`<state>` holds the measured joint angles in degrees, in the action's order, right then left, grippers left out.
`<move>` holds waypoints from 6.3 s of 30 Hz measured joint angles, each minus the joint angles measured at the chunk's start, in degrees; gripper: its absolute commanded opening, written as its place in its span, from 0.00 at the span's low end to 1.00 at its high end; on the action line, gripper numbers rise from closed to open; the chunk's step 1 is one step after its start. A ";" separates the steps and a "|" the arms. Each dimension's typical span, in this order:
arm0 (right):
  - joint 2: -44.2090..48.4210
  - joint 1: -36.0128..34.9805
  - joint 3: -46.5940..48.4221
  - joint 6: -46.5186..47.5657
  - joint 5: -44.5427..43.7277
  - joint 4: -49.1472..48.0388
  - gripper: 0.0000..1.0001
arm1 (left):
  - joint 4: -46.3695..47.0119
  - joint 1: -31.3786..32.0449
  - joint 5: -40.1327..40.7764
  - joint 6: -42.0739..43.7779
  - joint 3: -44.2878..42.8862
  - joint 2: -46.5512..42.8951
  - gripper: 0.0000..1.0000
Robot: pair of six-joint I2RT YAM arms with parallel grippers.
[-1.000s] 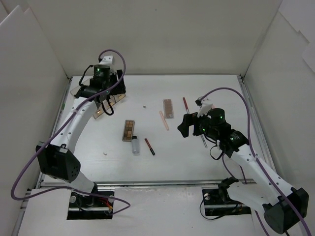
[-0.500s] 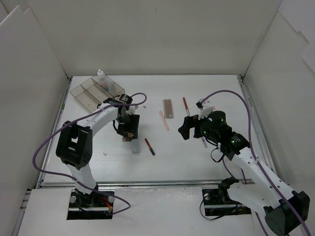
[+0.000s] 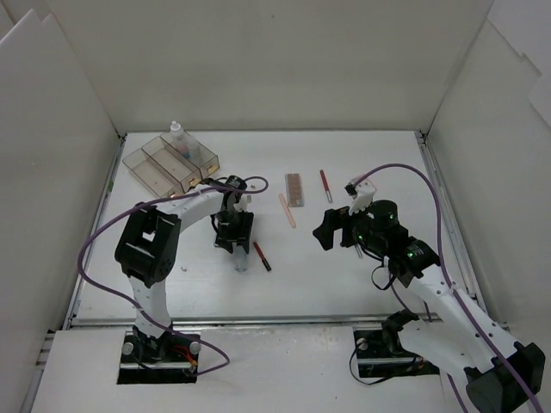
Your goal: Organize the makeup
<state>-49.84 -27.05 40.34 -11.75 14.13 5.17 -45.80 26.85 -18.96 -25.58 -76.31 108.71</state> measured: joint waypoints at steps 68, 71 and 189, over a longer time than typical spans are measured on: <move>-2.99 0.00 0.81 1.62 -0.37 0.04 0.94 | 56.02 -9.81 45.92 11.78 -8.31 -1.33 0.00; -3.76 0.02 0.85 1.81 -0.44 0.11 0.94 | 59.34 -10.86 46.29 12.87 -10.80 3.23 0.00; 5.92 2.97 -0.07 -0.15 1.84 3.72 0.95 | 6.23 -4.28 15.37 0.85 -4.26 4.11 0.20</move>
<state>-43.92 -24.08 40.27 -11.90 15.97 8.88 -39.57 22.57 -3.60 -24.73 -80.58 112.81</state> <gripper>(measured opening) 0.951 0.464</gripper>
